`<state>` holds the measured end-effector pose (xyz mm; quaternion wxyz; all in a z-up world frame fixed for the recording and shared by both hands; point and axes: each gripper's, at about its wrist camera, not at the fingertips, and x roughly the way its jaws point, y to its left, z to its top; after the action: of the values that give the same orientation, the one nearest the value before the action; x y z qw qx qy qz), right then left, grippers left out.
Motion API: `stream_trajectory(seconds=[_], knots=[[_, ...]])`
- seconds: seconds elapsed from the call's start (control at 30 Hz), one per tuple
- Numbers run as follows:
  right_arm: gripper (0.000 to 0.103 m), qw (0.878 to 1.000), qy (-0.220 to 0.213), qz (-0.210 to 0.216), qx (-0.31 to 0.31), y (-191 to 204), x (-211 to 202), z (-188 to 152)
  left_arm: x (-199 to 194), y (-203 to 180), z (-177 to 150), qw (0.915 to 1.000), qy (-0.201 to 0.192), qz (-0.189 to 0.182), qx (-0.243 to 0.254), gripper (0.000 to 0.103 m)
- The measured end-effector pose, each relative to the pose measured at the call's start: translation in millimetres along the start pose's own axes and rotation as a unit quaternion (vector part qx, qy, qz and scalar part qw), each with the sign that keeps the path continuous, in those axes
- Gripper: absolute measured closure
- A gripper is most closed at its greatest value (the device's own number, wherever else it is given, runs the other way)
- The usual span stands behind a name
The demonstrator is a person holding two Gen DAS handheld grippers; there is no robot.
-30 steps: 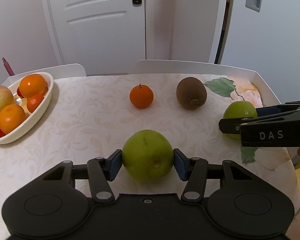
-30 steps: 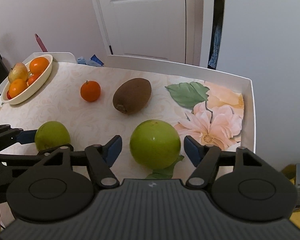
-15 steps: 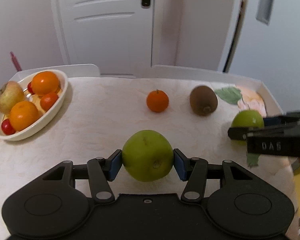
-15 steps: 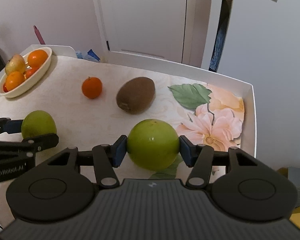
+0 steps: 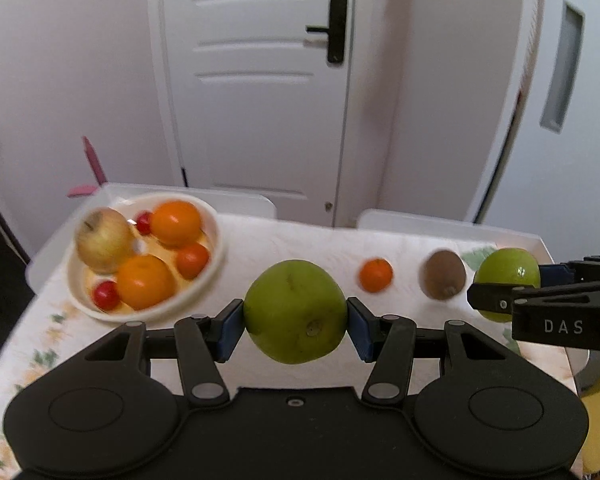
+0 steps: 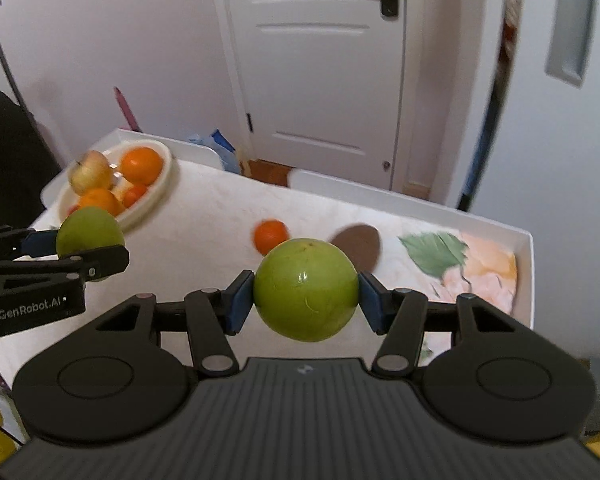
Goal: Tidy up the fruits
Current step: 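Carry both green apples over the duck bowl with both tools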
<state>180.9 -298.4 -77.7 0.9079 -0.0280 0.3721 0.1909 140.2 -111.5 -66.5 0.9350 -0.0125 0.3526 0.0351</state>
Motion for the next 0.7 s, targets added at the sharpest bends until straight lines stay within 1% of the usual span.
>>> stream_trajectory(seconds=[0.17, 0.4, 0.57, 0.7], knots=[[0.032, 1.0, -0.013, 0.01, -0.005, 29.0, -5.9, 16.4, -14.2, 28.2, 15.1, 0.9998, -0.017, 0.009, -0.004, 0.044], [0.032, 1.0, -0.02, 0.02, 0.007, 73.3, -3.1, 39.7, -21.8, 72.6, 35.3, 0.9997, -0.019, 0.011, 0.009, 0.044], [0.032, 1.0, -0.02, 0.018, 0.017, 100.4, 7.4, 54.5, -12.9, 103.3, 48.8, 0.9997, -0.014, 0.003, 0.021, 0.044], [0.032, 1.0, -0.018, 0.009, 0.024, 118.9, 18.2, 64.5, 2.8, 123.0, 59.9, 0.9993, -0.009, -0.009, 0.034, 0.044]])
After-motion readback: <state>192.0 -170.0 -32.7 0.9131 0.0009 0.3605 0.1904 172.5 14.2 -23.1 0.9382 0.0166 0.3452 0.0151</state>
